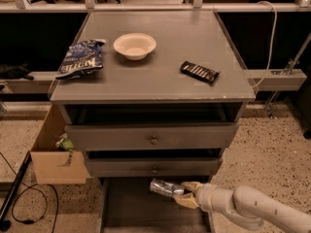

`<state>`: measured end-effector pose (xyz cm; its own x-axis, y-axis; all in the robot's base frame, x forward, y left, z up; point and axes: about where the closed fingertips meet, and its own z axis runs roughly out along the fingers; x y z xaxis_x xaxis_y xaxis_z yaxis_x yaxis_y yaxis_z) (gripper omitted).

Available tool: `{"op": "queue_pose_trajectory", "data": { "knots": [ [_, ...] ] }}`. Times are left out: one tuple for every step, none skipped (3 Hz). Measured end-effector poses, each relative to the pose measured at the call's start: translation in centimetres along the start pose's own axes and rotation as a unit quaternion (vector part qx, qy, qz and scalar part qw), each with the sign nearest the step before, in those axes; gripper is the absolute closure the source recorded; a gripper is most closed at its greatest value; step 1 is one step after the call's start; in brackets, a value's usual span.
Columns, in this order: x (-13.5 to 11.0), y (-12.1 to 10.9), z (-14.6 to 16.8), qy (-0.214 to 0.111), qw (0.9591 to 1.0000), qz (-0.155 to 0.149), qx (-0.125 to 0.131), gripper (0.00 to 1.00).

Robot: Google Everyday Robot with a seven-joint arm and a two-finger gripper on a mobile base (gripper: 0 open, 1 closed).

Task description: Place redbull can into bottom drawer

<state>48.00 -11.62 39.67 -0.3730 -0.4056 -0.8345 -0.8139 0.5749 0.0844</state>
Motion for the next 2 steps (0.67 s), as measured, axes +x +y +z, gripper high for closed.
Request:
{"op": "queue_pose_trajectory", "data": {
  "knots": [
    [4.1, 0.2, 1.8, 0.005, 0.9999, -0.003, -0.012, 1.0],
    [9.0, -1.1, 5.4, 0.026, 0.9994, 0.002, -0.024, 1.0]
  ]
}}
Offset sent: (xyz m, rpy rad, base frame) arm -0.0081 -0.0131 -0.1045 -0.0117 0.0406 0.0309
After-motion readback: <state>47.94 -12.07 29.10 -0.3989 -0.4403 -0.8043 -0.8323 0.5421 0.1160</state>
